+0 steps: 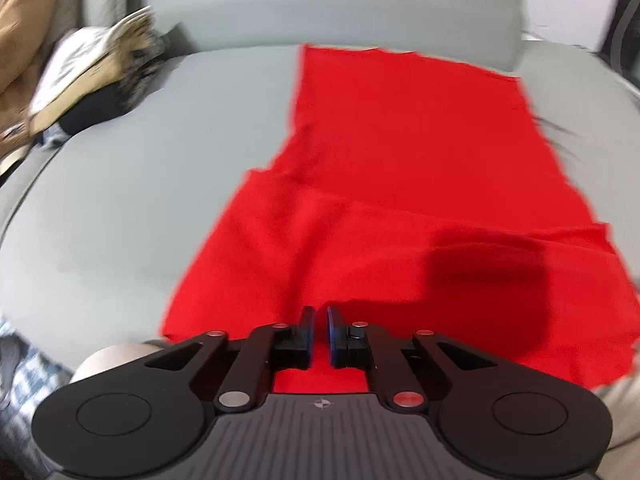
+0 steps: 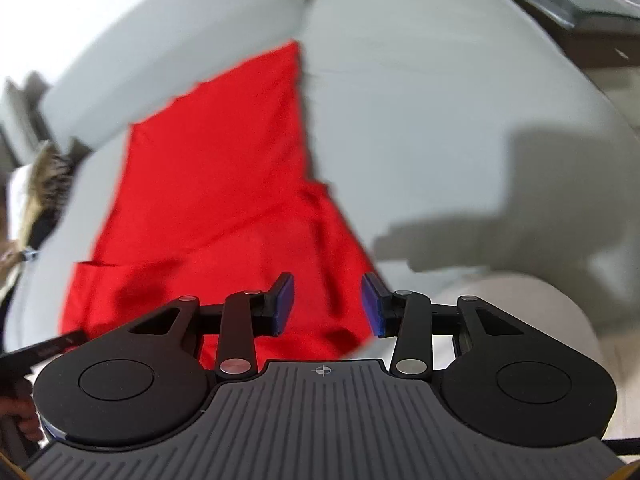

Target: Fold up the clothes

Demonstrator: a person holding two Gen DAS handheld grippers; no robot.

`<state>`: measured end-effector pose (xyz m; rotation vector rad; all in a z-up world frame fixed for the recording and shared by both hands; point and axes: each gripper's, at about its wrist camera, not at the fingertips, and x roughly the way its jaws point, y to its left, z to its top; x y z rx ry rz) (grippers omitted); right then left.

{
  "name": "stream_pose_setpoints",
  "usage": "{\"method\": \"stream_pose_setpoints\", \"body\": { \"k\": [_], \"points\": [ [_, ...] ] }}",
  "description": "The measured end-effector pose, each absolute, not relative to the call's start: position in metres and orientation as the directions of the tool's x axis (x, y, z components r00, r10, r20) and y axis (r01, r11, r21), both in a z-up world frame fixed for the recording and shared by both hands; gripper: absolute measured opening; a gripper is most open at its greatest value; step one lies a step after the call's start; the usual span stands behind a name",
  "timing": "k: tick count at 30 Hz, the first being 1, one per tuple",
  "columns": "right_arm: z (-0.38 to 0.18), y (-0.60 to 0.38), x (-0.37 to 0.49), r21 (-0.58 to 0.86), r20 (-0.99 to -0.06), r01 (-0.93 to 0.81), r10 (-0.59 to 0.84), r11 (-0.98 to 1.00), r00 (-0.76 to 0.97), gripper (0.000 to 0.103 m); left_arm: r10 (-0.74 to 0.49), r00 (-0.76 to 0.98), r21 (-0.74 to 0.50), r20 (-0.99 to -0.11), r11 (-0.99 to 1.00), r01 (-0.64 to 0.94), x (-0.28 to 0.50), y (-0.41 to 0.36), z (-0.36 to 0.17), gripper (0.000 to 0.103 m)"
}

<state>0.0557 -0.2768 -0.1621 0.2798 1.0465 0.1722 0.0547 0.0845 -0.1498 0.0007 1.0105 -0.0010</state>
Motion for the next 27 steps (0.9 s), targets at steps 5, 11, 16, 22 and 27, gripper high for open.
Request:
{"method": "stream_pose_setpoints", "body": {
  "k": [5, 11, 16, 22, 27],
  "points": [
    [-0.171, -0.229, 0.082, 0.283, -0.852, -0.130, 0.311, 0.950, 0.421, 0.035, -0.105, 0.556, -0.024, -0.824, 0.988, 0.151, 0.056, 0.052, -0.144, 0.020],
    [-0.206, -0.204, 0.082, 0.058, -0.901, -0.211, 0.142, 0.976, 0.410, 0.035, -0.017, 0.532, 0.052, -0.847, 0.992, 0.114, 0.056, 0.067, -0.174, 0.020],
    [-0.193, -0.237, 0.068, 0.147, -0.921, -0.137, 0.187, 0.980, 0.343, 0.037, 0.007, 0.471, 0.047, -0.882, 0.996, 0.074, 0.041, 0.089, -0.161, 0.018],
    [-0.164, -0.244, 0.059, 0.252, -0.875, -0.152, 0.292, 0.956, 0.385, 0.040, -0.100, 0.529, -0.058, -0.843, 0.994, 0.097, 0.026, 0.086, -0.144, 0.019],
    [-0.174, -0.203, 0.055, 0.266, -0.877, -0.265, 0.347, 0.927, 0.333, 0.039, -0.110, 0.560, -0.014, -0.821, 0.985, 0.172, 0.033, 0.057, -0.156, 0.020]
  ]
}}
